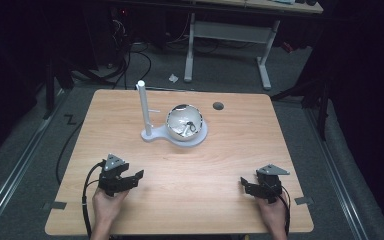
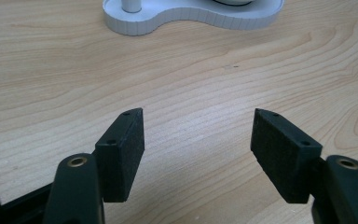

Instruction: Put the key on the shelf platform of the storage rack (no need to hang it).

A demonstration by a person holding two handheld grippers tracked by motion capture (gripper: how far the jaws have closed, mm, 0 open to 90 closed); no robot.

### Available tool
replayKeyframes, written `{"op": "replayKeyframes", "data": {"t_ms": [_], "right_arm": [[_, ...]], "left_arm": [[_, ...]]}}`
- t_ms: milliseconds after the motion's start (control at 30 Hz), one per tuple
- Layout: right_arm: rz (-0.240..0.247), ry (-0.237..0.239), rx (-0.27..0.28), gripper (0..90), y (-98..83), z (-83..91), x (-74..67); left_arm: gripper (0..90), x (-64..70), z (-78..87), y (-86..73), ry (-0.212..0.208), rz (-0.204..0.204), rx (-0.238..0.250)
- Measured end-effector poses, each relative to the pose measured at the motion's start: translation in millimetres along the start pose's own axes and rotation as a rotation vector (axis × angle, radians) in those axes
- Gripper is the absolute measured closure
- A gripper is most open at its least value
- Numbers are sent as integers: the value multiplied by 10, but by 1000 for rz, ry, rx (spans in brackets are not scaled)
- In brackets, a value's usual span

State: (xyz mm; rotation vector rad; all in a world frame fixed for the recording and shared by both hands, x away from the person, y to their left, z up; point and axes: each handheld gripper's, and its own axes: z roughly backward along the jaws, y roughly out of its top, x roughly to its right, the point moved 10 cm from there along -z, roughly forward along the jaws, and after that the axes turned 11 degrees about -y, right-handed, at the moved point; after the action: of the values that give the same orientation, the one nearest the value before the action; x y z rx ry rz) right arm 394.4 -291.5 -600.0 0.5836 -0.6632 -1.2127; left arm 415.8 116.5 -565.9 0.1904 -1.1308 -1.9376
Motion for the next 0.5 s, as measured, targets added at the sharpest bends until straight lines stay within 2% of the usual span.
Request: {"op": "replayKeyframes", "data": {"t_ms": [167,500], "right_arm": [[-1,0,0,286,0,0,-1],[2,0,1,286,0,0,1]], "left_arm": [[354,-2,-56,-31,0,6,-4],[347,-4,-147,-88,15,-7,-33]]}}
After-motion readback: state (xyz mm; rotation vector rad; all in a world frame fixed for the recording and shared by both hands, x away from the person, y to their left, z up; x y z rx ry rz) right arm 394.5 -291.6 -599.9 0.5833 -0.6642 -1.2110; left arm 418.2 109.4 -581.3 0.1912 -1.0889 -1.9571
